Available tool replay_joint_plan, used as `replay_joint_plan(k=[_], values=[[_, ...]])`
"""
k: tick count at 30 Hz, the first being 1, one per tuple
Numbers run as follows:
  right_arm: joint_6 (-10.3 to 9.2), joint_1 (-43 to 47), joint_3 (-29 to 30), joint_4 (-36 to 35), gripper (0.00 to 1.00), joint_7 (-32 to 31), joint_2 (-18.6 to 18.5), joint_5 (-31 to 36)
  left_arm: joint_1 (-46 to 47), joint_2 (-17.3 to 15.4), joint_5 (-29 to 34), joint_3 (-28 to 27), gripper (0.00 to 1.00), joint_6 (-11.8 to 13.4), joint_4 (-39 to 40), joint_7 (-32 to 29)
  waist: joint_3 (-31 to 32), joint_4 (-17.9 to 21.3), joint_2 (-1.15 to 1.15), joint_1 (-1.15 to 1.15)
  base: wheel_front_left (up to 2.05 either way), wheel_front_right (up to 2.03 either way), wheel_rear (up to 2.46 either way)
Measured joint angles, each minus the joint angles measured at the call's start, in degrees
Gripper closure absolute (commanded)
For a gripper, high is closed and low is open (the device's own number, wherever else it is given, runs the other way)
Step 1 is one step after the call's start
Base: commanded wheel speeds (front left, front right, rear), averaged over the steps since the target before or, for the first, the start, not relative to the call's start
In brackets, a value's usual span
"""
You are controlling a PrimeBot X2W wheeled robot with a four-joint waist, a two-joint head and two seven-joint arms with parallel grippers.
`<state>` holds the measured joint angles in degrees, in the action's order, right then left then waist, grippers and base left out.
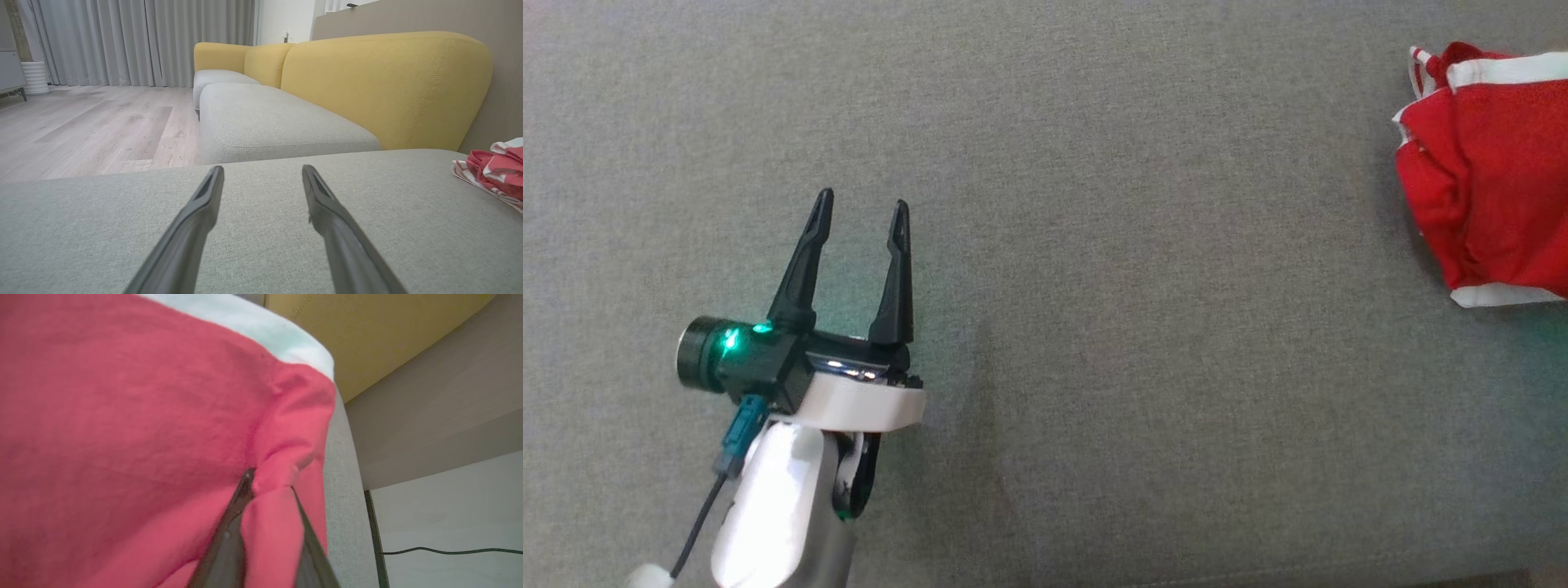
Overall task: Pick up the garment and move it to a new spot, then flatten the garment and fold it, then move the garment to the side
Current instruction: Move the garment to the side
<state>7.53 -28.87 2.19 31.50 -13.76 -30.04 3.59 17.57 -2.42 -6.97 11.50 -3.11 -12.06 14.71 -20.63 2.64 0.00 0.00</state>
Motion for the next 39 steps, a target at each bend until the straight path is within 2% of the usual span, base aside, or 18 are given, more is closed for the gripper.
replay_joint_plan(k=[5, 12, 13, 18, 23, 27, 34, 39], values=[[0.00, 0.1, 3.9, -2.4, 0.00, 1.5, 2.5, 2.6, 0.0, 0.0, 0.0, 0.0, 0.00, -0.2, -0.3, 0.0, 1.2, 0.1, 0.00, -0.01, 0.00, 0.00, 0.00], [0.00, 0.2, 6.6, -14.5, 0.00, 3.5, 8.8, 3.9, -0.5, 0.0, 0.0, 0.0, 0.00, 0.2, -0.3, 0.0, 4.8, 0.3, 0.00, -0.01, 0.00, 0.00, 0.00], [0.00, 0.2, 6.6, -14.5, 0.00, 3.5, 8.8, 3.9, -0.5, 0.0, 0.0, 0.0, 0.00, 0.2, -0.3, 0.0, 4.8, 0.3, 0.00, -0.01, 0.00, 0.00, 0.00], [0.00, 2.0, 4.8, -23.1, 0.00, 5.2, 15.7, 1.1, -2.1, 0.0, -0.2, -0.1, 0.00, 0.9, -0.3, 0.0, 8.3, 0.2, 0.00, -0.01, 0.00, 0.00, 0.00], [0.00, 6.6, 5.5, -28.2, 0.00, 9.9, 22.6, -3.4, -4.1, 0.0, -1.1, 0.1, 0.00, 1.5, -0.2, 0.0, 11.7, -0.5, 0.00, -0.02, 0.00, 0.00, 0.00], [0.00, 12.1, 6.1, -29.0, 0.00, 14.6, 26.5, -6.6, -5.8, 0.0, -1.8, 0.6, 0.00, 1.7, -0.1, 0.0, 13.9, -1.5, 0.00, -0.02, 0.00, 0.00, 0.00], [0.00, 21.9, 3.9, -23.4, 0.00, 23.8, 27.1, -14.8, -10.1, -0.1, -1.8, 2.0, 0.00, 3.2, 0.0, 0.0, 16.5, -3.3, 0.00, -0.02, 0.00, 0.00, 0.00], [0.00, 27.0, 2.4, -19.0, 0.00, 27.5, 27.4, -16.0, -11.5, -0.1, -2.1, 2.1, 0.00, 4.7, 2.6, 0.0, 17.2, -3.9, 0.00, -0.01, 0.00, 0.00, 0.00]])
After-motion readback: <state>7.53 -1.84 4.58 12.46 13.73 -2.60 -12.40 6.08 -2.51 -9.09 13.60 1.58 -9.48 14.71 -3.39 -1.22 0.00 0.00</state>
